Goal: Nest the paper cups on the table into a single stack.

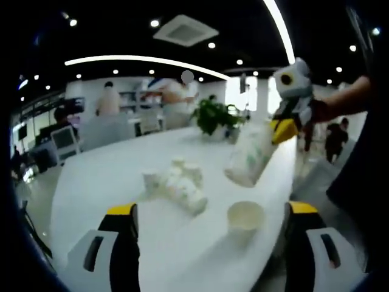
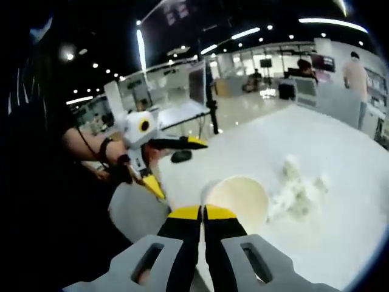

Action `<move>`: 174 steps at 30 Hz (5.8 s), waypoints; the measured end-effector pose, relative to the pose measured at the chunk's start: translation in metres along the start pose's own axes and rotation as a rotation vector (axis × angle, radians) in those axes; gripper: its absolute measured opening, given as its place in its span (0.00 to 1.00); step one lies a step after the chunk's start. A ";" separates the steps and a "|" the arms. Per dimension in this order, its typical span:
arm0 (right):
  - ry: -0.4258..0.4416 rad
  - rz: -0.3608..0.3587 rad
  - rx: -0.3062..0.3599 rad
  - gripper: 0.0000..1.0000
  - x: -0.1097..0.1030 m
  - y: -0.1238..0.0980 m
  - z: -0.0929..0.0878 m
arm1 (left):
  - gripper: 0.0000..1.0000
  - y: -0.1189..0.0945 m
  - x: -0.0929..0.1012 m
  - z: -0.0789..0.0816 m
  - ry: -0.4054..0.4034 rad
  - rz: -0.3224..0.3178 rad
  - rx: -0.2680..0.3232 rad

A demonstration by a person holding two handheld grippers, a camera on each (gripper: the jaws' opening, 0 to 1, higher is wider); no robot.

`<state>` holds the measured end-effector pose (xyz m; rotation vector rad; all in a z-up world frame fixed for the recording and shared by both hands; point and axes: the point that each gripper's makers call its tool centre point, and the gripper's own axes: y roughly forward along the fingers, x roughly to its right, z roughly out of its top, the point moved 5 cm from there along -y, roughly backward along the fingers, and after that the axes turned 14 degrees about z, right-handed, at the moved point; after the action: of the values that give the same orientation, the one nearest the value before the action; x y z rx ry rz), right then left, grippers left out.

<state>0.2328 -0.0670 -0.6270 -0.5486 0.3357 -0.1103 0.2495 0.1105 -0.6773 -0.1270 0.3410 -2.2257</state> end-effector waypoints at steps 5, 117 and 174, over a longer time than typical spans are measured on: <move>-0.180 0.007 -0.248 0.00 -0.009 0.018 -0.006 | 0.99 0.000 0.000 -0.004 0.014 -0.001 -0.012; 0.191 -0.220 0.086 0.40 0.038 -0.020 -0.064 | 0.96 0.004 0.005 -0.024 -0.039 -0.013 -0.081; 0.148 -0.531 0.176 0.92 0.191 -0.037 -0.053 | 0.96 -0.019 -0.013 -0.039 -0.061 0.102 -0.183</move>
<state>0.3935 -0.1614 -0.7038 -0.4445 0.3143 -0.6896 0.2347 0.1396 -0.7091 -0.2692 0.5067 -2.0829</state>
